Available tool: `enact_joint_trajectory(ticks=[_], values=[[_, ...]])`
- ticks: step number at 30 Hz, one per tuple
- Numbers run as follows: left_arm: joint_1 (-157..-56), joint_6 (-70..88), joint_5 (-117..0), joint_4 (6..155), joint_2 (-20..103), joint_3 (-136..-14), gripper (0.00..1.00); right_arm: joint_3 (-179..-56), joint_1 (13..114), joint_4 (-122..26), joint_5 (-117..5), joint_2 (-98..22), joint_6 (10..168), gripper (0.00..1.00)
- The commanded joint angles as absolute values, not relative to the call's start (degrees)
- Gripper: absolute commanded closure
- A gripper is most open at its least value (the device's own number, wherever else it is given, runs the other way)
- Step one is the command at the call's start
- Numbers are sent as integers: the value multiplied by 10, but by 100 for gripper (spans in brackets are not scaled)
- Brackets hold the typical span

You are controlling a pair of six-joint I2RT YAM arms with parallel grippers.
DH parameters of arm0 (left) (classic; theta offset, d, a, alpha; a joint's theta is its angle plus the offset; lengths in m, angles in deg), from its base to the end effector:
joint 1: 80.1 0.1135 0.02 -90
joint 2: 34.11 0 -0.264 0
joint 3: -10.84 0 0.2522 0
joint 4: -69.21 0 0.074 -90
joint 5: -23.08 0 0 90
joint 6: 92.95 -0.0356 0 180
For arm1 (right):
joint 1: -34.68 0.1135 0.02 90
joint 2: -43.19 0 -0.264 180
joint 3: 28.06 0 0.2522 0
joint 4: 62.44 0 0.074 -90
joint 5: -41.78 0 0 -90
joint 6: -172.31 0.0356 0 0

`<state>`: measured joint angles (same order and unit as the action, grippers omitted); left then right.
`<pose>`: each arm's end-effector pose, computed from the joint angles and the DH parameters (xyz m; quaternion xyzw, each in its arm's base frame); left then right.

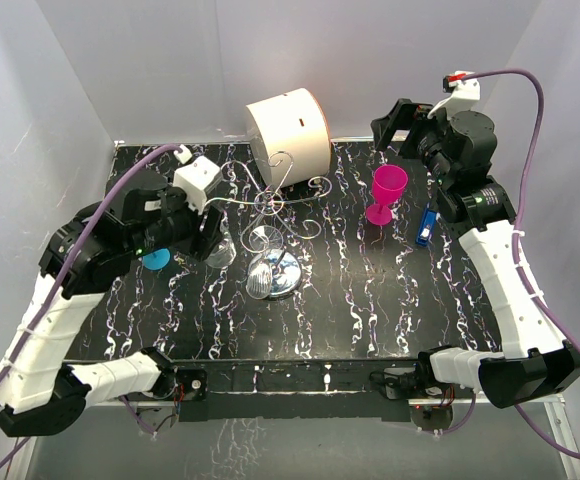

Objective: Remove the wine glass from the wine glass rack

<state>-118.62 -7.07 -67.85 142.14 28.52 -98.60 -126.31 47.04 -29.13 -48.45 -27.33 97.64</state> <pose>0.1331 -0.1052 0.4836 0.3045 0.7921 -0.1499 0.5074 0.2581 0.0567 0.4691 0.0178 0.7405 0.1622 0.6520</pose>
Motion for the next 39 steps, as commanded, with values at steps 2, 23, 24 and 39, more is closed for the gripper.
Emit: enact_joint_trajectory(ticks=[2, 23, 24, 39], values=[[-1187, -47, -726, 1421, 254, -985, 95, -1266, 469, -333, -489, -259, 980, 2], [-1187, 22, -983, 1440, 283, -1014, 100, -1258, 469, -341, -498, -254, 980, 1], [-1187, 21, -993, 1436, 287, -1020, 100, -1258, 469, -342, -498, -254, 981, 2], [-1094, -53, -1015, 1332, 431, -1142, 100, -1254, 469, -358, -514, -257, 999, 2]])
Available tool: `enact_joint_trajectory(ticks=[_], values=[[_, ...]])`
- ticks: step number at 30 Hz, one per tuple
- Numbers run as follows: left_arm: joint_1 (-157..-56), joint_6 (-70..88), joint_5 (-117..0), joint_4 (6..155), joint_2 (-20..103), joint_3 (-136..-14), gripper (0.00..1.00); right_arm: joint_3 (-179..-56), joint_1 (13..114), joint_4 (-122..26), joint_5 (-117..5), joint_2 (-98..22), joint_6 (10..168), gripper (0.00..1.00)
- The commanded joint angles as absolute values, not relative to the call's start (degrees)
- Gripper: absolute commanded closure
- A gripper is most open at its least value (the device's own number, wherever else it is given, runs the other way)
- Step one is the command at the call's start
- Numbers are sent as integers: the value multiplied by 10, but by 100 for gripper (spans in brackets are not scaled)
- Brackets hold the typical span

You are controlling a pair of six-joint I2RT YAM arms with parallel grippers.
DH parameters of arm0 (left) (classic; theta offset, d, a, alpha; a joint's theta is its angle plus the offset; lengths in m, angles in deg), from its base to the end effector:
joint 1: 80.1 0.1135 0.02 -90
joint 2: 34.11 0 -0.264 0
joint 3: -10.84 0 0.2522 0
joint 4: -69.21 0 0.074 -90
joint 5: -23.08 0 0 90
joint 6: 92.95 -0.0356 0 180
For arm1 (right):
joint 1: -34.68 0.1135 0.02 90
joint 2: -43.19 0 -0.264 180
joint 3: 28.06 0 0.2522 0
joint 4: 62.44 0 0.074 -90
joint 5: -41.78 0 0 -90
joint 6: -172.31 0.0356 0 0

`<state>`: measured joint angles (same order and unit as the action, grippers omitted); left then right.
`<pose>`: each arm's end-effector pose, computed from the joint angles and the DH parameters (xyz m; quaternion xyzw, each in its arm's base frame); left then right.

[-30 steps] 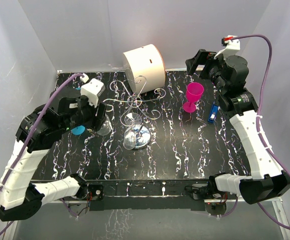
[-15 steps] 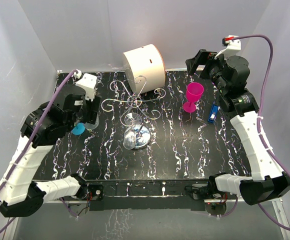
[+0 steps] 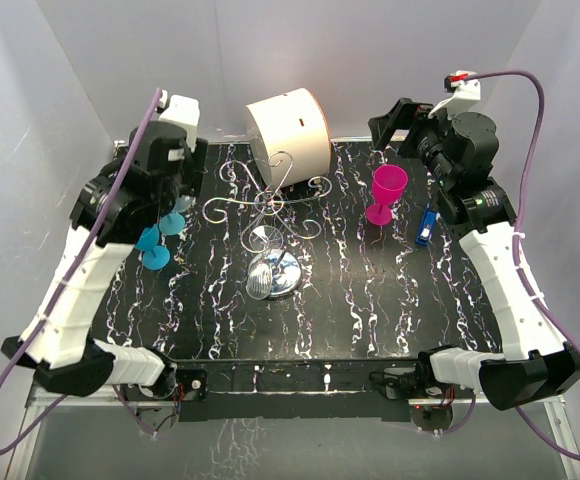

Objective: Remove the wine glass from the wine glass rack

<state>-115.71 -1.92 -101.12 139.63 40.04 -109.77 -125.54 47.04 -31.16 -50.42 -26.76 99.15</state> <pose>0.1874 -0.1096 0.5083 0.0852 0.8128 0.0703 0.5719 0.2561 0.0575 0.4709 0.0154 0.7297 0.1858 0.6579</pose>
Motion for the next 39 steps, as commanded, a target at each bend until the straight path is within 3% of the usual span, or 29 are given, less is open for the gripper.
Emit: enact_joint_trajectory(ticks=[1, 13, 24, 39], values=[[-1065, -54, -992, 1323, 439, -1147, 100, -1253, 469, -360, -514, -257, 999, 2], [-997, 10, -887, 1237, 577, -1265, 100, -1254, 469, -388, -545, -283, 1040, 2], [-908, 204, -672, 1181, 656, -1310, 100, -1267, 469, -435, -629, -341, 1138, 2], [-888, 496, -471, 999, 694, -1204, 100, -1255, 436, -556, -784, -424, 1358, 2]])
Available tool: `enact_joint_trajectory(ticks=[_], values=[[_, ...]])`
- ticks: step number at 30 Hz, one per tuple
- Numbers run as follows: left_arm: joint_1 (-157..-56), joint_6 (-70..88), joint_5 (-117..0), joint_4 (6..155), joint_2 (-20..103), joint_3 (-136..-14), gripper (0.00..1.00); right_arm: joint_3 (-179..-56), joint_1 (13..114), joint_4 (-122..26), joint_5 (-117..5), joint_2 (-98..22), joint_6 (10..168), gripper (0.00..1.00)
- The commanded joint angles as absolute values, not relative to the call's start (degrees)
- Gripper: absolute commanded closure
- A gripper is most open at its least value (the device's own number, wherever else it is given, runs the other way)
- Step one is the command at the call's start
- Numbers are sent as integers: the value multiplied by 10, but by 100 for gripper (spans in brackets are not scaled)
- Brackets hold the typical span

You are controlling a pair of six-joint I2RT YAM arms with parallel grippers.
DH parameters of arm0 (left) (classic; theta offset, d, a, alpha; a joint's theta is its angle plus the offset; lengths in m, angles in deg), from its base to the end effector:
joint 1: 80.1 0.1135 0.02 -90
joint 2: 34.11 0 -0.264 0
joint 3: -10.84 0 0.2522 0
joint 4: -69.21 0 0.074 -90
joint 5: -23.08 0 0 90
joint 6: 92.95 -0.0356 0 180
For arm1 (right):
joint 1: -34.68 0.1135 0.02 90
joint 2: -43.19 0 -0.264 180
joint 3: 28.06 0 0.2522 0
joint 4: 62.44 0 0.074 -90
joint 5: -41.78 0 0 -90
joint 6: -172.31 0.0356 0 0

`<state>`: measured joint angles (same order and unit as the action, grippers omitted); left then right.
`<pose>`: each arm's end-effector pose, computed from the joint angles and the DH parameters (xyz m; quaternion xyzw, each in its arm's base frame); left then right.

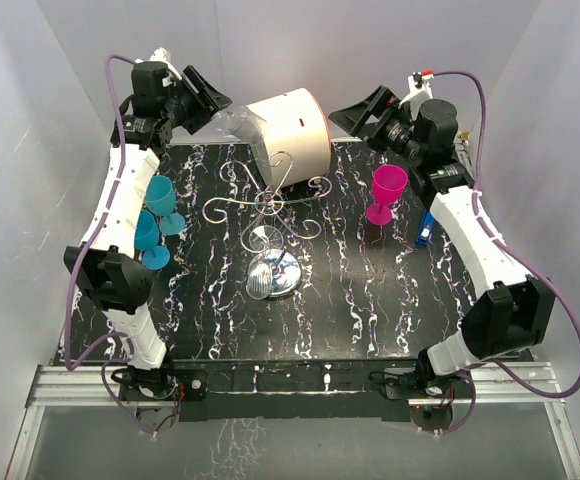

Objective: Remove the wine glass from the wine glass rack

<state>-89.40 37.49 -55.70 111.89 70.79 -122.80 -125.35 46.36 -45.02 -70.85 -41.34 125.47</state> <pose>0.4082 -0.0739 0.4637 -0.1524 0.7713 -0.3277 0.5239 0.3373 0.0837 0.4233 0.0676 0.7300 0.4341 0.5235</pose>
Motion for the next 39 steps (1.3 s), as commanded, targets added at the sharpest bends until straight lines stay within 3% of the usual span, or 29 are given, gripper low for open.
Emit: enact_joint_trajectory(ticks=[1, 11, 24, 34, 39], values=[[-887, 516, -456, 980, 695, -1193, 100, -1247, 430, -580, -804, -429, 1380, 2], [-888, 710, -342, 757, 698, -1054, 100, -1242, 420, -693, -897, -502, 1479, 9], [-915, 808, -295, 615, 701, -974, 100, -1241, 444, -792, -932, -562, 1554, 19], [-941, 802, -286, 605, 685, -943, 100, -1236, 456, -853, -936, -581, 1580, 36], [-952, 798, -282, 603, 681, -934, 100, -1234, 463, -868, -938, -582, 1592, 50]])
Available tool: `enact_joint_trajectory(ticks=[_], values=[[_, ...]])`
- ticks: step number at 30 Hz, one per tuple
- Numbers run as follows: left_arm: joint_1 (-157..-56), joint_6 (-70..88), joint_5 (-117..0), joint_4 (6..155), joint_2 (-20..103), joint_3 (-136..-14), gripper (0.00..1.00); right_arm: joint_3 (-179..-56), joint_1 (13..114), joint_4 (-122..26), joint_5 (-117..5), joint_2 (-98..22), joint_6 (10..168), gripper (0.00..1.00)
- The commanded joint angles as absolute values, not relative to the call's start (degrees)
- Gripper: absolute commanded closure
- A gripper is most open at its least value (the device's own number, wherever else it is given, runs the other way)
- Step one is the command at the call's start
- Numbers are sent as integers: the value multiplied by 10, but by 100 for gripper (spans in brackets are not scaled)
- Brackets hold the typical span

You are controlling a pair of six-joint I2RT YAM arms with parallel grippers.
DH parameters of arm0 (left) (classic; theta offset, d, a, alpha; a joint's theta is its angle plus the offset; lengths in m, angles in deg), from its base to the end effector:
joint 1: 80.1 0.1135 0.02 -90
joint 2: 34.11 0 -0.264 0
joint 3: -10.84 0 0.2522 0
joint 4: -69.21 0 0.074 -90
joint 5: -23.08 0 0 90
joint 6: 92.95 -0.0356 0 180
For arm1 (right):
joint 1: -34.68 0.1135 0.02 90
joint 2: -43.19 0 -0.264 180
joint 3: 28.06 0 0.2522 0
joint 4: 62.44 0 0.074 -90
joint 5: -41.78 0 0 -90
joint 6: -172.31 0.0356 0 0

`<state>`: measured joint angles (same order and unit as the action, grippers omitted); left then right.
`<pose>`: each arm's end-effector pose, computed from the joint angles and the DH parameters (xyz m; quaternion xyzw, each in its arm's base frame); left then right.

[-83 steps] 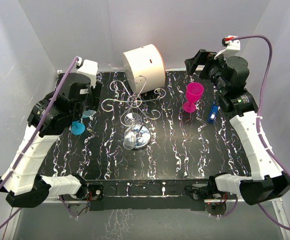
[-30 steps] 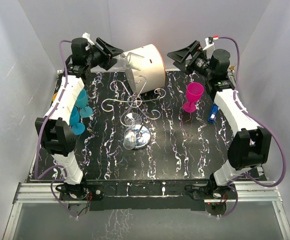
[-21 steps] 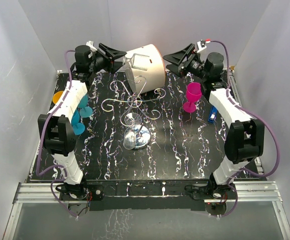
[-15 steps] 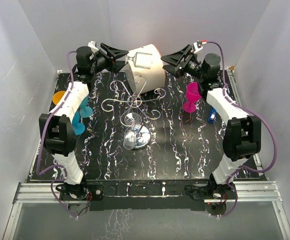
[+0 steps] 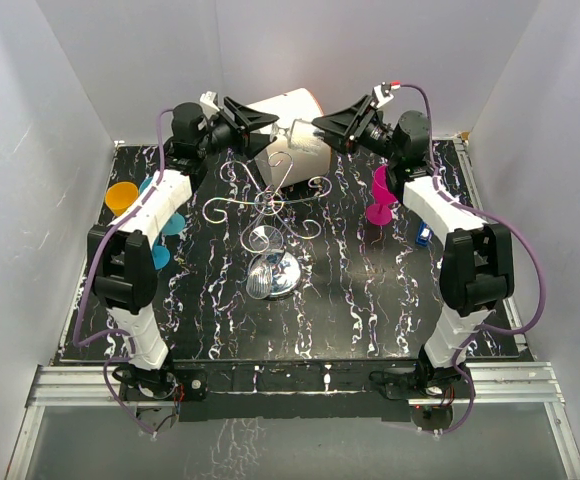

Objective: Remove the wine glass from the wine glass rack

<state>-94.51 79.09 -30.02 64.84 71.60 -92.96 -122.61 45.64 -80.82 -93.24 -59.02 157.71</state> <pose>0.4266 -0.1317 0.3636 -0.1753 0.6724 -0.6567 0.2931 0.4107 0.1052 0.3564 0.0648 0.6558 0.6649 0.3516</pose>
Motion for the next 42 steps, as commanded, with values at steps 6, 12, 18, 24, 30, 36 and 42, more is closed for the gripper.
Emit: enact_joint_trajectory(ticks=[6, 12, 18, 24, 30, 36, 42], values=[[-956, 787, -277, 599, 667, -925, 100, -1207, 464, -919, -937, -570, 1642, 86], [-954, 737, -288, 619, 639, -919, 52, -1162, 458, -938, -915, -532, 1676, 100], [-922, 665, -293, 691, 616, -933, 1, -1123, 438, -907, -887, -494, 1645, 100], [-854, 584, -296, 773, 572, -934, 1, -1124, 403, -772, -903, -450, 1538, 100], [-817, 451, -337, 935, 505, -946, 1, -1159, 382, -472, -817, -364, 1297, 100], [-812, 342, -439, 1054, 405, -911, 1, -1166, 383, -254, -723, -277, 1140, 100], [-812, 265, -543, 1155, 320, -886, 1, -1139, 396, -91, -695, -235, 1088, 100]])
